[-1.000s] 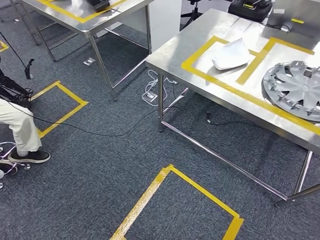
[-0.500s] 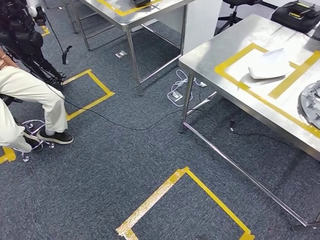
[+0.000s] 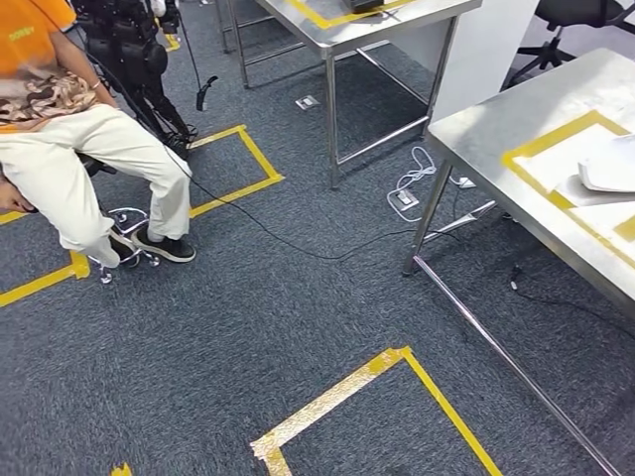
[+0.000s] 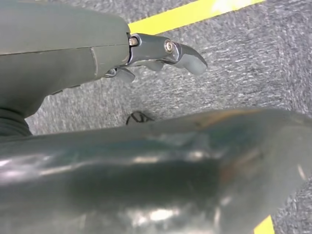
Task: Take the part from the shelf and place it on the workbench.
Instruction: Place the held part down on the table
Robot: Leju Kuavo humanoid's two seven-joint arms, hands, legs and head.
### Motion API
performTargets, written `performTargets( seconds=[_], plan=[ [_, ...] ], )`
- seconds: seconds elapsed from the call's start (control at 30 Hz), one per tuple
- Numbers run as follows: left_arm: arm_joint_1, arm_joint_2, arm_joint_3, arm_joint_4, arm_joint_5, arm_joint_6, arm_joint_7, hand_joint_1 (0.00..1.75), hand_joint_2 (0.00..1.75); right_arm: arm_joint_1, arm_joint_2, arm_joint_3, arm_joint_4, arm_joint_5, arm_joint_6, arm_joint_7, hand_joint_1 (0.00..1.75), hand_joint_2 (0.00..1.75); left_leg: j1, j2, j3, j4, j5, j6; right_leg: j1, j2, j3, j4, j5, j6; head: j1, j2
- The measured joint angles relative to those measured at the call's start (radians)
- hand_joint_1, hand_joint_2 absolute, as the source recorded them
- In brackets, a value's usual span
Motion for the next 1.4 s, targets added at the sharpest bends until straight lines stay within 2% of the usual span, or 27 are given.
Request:
performTargets(
  seconds=[0.07, 0.13, 0.2, 0.27, 0.3, 0.33, 0.37, 0.43, 0.5, 0.57, 0.6, 0.67, 0.73, 0.77, 0.8, 0.83, 0.9, 0.93, 0.97, 1.03, 1.1, 1.17, 1.23, 1.3, 1.33, 1.37, 1.4],
  plan=[
    [0.003, 0.000, 0.000, 0.001, 0.000, 0.000, 0.000, 0.00, 0.00, -0.001, 0.000, 0.000, 0.000, 0.000, 0.000, 0.000, 0.00, 0.00, 0.004, -0.010, -0.006, 0.001, 0.002, -0.013, 0.001, -0.023, 0.006, -0.006, 0.003, -0.009, -0.001, 0.000],
    [0.004, 0.000, 0.000, 0.001, 0.000, 0.000, 0.000, 0.00, 0.00, -0.001, 0.000, 0.000, 0.000, 0.000, 0.000, -0.001, 0.00, 0.00, 0.001, 0.038, -0.024, 0.042, -0.024, -0.023, 0.001, -0.052, 0.012, -0.014, 0.006, -0.021, -0.004, 0.000],
    [0.000, 0.000, 0.000, 0.002, 0.000, 0.000, 0.000, 0.00, 0.00, 0.001, 0.000, 0.000, 0.001, 0.000, 0.000, -0.001, 0.00, 0.00, 0.000, 0.098, -0.079, 0.160, -0.085, -0.031, 0.004, -0.085, 0.016, -0.017, 0.004, -0.029, -0.007, 0.000],
    [-0.001, 0.000, 0.000, 0.002, 0.000, 0.000, 0.000, 0.00, 0.00, 0.003, 0.000, 0.000, 0.001, 0.000, -0.001, -0.001, 0.00, 0.00, 0.004, 0.113, -0.136, 0.278, -0.129, -0.036, 0.007, -0.119, 0.018, -0.016, 0.000, -0.032, -0.007, 0.000],
    [0.000, 0.000, 0.000, 0.002, 0.000, -0.001, 0.000, 0.00, 0.00, 0.002, 0.000, 0.000, 0.001, 0.000, -0.001, -0.001, 0.00, 0.00, 0.005, 0.115, -0.144, 0.296, -0.126, -0.037, 0.008, -0.134, 0.020, -0.016, -0.002, -0.033, -0.007, 0.000],
    [0.002, 0.000, 0.000, 0.002, 0.000, -0.001, 0.000, 0.00, 0.00, 0.001, 0.000, 0.000, 0.001, 0.001, -0.001, -0.001, 0.00, 0.00, 0.006, 0.117, -0.133, 0.273, -0.104, -0.037, 0.008, -0.146, 0.022, -0.016, -0.004, -0.033, -0.007, 0.000],
    [0.003, 0.000, 0.000, 0.002, 0.000, -0.001, -0.001, 0.00, 0.00, 0.000, 0.000, 0.000, 0.001, 0.001, -0.001, -0.001, 0.00, 0.00, 0.006, 0.124, -0.103, 0.216, -0.069, -0.035, 0.009, -0.159, 0.026, -0.016, -0.007, -0.032, -0.007, 0.000],
    [0.002, 0.000, 0.000, 0.002, 0.000, -0.001, -0.002, 0.00, 0.00, 0.000, 0.000, 0.000, 0.001, 0.002, -0.001, -0.001, 0.00, 0.00, 0.000, 0.162, -0.033, 0.076, -0.012, -0.027, 0.012, -0.180, 0.033, -0.016, -0.014, -0.025, -0.007, 0.000],
    [-0.001, 0.001, 0.000, 0.002, 0.000, -0.002, -0.002, 0.00, 0.00, -0.001, 0.000, 0.000, 0.001, 0.005, -0.002, -0.001, 0.00, 0.00, -0.009, 0.193, 0.001, 0.007, -0.001, -0.016, 0.016, -0.198, 0.035, -0.016, -0.022, -0.015, -0.006, 0.000],
    [0.000, 0.001, 0.000, 0.002, 0.000, -0.001, -0.002, 0.00, 0.00, -0.005, 0.000, 0.001, 0.001, 0.008, -0.002, -0.001, 0.00, 0.00, -0.013, 0.181, 0.000, 0.001, -0.004, -0.004, 0.017, -0.217, 0.044, -0.020, -0.025, -0.005, -0.006, 0.000],
    [0.002, 0.001, 0.000, 0.002, 0.000, -0.001, -0.002, 0.00, 0.00, -0.006, 0.000, 0.002, 0.001, 0.010, -0.002, -0.001, 0.00, 0.00, -0.012, 0.170, 0.001, -0.003, -0.002, 0.002, 0.015, -0.214, 0.048, -0.020, -0.030, 0.000, -0.005, 0.000],
    [0.004, 0.001, 0.000, 0.002, 0.000, -0.001, -0.002, 0.00, 0.00, -0.008, 0.000, 0.005, 0.001, 0.011, -0.002, -0.002, 0.00, 0.00, -0.007, 0.149, 0.004, -0.011, 0.004, 0.012, 0.012, -0.169, 0.031, 0.022, -0.060, 0.009, -0.001, 0.000],
    [0.002, 0.001, 0.000, 0.002, 0.000, 0.000, -0.002, 0.00, 0.00, -0.006, 0.000, 0.008, 0.001, 0.011, -0.002, -0.002, 0.00, 0.00, -0.006, 0.126, 0.004, -0.012, 0.006, 0.019, 0.011, -0.114, -0.036, 0.151, -0.121, 0.012, 0.004, 0.000],
    [0.001, 0.001, 0.000, 0.002, 0.000, 0.000, -0.002, 0.00, 0.00, -0.004, -0.001, 0.008, 0.001, 0.012, -0.001, -0.002, 0.00, 0.00, -0.007, 0.114, 0.004, -0.012, 0.005, 0.021, 0.011, -0.103, -0.076, 0.223, -0.145, 0.011, 0.005, 0.000],
    [0.000, 0.001, 0.000, 0.002, 0.000, 0.000, -0.002, 0.00, 0.00, -0.001, -0.001, 0.009, 0.001, 0.013, 0.000, -0.002, 0.00, 0.00, -0.007, 0.100, 0.005, -0.012, 0.005, 0.022, 0.012, -0.098, -0.109, 0.275, -0.153, 0.011, 0.005, 0.000],
    [0.000, 0.001, 0.000, 0.002, 0.000, 0.000, -0.002, 0.00, 0.00, 0.001, -0.002, 0.010, 0.001, 0.014, 0.001, -0.001, 0.00, 0.00, -0.008, 0.085, 0.007, -0.011, 0.004, 0.022, 0.012, -0.096, -0.123, 0.284, -0.138, 0.009, 0.006, 0.000],
    [0.000, 0.000, 0.000, 0.002, 0.000, 0.000, -0.002, 0.00, 0.00, 0.001, -0.003, 0.013, 0.001, 0.015, 0.002, -0.001, 0.00, 0.00, -0.007, 0.056, 0.010, -0.009, 0.002, 0.020, 0.010, -0.081, -0.094, 0.184, -0.055, 0.006, 0.006, 0.000],
    [0.000, 0.000, 0.000, 0.002, 0.000, 0.000, -0.002, 0.00, 0.00, 0.001, -0.003, 0.014, 0.001, 0.016, 0.002, 0.000, 0.00, 0.00, -0.007, 0.044, 0.010, -0.007, 0.000, 0.017, 0.008, -0.058, -0.068, 0.114, -0.019, 0.004, 0.005, 0.000],
    [-0.001, -0.001, 0.000, 0.002, 0.000, 0.000, -0.002, 0.00, 0.00, 0.000, -0.004, 0.015, 0.002, 0.016, 0.002, 0.000, 0.00, 0.00, -0.007, 0.031, 0.009, -0.003, -0.003, 0.013, 0.005, -0.035, -0.042, 0.055, 0.004, 0.002, 0.005, 0.000],
    [-0.003, -0.001, 0.000, 0.002, 0.000, 0.000, -0.003, 0.00, 0.00, 0.000, -0.004, 0.016, 0.002, 0.017, 0.003, 0.001, 0.00, 0.00, -0.005, 0.010, 0.001, 0.002, -0.002, 0.002, 0.004, -0.011, -0.018, 0.009, 0.008, -0.004, 0.004, 0.000],
    [0.000, 0.000, 0.000, 0.002, 0.000, 0.001, -0.003, 0.00, 0.00, 0.000, -0.004, 0.016, 0.002, 0.017, 0.004, 0.001, 0.00, 0.00, -0.001, -0.001, -0.005, 0.003, -0.001, -0.009, 0.006, -0.030, -0.012, 0.002, 0.010, -0.013, 0.004, 0.000],
    [0.002, 0.000, 0.000, 0.002, 0.000, 0.001, -0.003, 0.00, 0.00, 0.000, -0.004, 0.017, 0.002, 0.018, 0.004, 0.001, 0.00, 0.00, -0.003, 0.041, -0.020, 0.037, -0.024, -0.018, 0.005, -0.054, -0.006, -0.003, 0.012, -0.025, 0.001, 0.000],
    [-0.001, 0.000, 0.000, 0.002, 0.000, 0.000, -0.003, 0.00, 0.00, 0.002, -0.004, 0.017, 0.002, 0.018, 0.004, 0.001, 0.00, 0.00, -0.004, 0.096, -0.071, 0.149, -0.085, -0.026, 0.008, -0.084, -0.002, -0.005, 0.008, -0.034, -0.003, 0.000],
    [-0.003, 0.000, 0.000, 0.002, 0.000, 0.000, -0.003, 0.00, 0.00, 0.003, -0.004, 0.017, 0.002, 0.018, 0.004, 0.001, 0.00, 0.00, 0.000, 0.111, -0.129, 0.271, -0.132, -0.030, 0.011, -0.117, 0.000, -0.005, 0.004, -0.039, -0.003, 0.000],
    [-0.002, 0.000, 0.000, 0.003, 0.000, 0.000, -0.003, 0.00, 0.00, 0.003, -0.004, 0.017, 0.002, 0.018, 0.004, 0.001, 0.00, 0.00, 0.001, 0.113, -0.137, 0.288, -0.128, -0.031, 0.013, -0.131, 0.002, -0.005, 0.002, -0.039, -0.003, 0.000],
    [0.000, 0.000, 0.000, 0.003, 0.000, 0.000, -0.003, 0.00, 0.00, 0.002, -0.004, 0.017, 0.002, 0.018, 0.004, 0.001, 0.00, 0.00, 0.002, 0.115, -0.125, 0.264, -0.106, -0.030, 0.014, -0.144, 0.004, -0.005, 0.000, -0.039, -0.003, 0.000],
    [0.002, 0.000, 0.000, 0.004, 0.000, 0.000, -0.003, 0.00, 0.00, 0.002, -0.004, 0.017, 0.002, 0.018, 0.004, 0.001, 0.00, 0.00, 0.001, 0.123, -0.095, 0.206, -0.070, -0.026, 0.014, -0.157, 0.008, -0.005, -0.002, -0.038, -0.003, 0.000]
  ],
)
